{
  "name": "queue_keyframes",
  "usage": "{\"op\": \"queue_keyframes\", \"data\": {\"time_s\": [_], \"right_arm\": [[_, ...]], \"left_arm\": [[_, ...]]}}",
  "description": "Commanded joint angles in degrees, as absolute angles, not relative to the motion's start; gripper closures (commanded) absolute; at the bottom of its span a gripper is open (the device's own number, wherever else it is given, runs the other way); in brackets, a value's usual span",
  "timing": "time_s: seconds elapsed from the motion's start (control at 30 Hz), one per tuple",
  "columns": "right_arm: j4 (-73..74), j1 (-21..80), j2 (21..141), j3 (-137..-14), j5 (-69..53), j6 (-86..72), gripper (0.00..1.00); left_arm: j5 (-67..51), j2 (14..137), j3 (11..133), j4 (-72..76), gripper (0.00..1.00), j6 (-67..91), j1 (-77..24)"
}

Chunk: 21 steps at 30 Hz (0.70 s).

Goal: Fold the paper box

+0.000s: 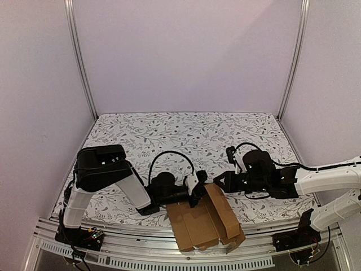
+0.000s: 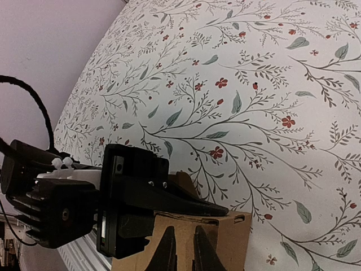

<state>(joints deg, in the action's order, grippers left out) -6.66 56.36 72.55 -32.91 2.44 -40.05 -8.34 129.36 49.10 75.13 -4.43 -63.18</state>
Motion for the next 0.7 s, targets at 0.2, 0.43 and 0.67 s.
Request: {"op": "queue_keyframes", "data": {"time_s": [0.2,0.43,0.67], "right_arm": [[-5.17,56.64,75.53,-32.70,0.69,-40.60,0.94],[-3.95,56.64,76.22,-32.64,0.63,-40.89,0.97],[-2.79,56.67,75.35,-32.53,0.66,-40.80,0.98]], "left_arm": [[-7.22,130.31,47.10,75.85,0.85,-5.51,-64.02],[-7.28,131.90,47.08,77.11,0.78,-4.51,-63.98],[-7.66,133.27,49.35,76.92,0.76,-4.22,-63.98]]}}
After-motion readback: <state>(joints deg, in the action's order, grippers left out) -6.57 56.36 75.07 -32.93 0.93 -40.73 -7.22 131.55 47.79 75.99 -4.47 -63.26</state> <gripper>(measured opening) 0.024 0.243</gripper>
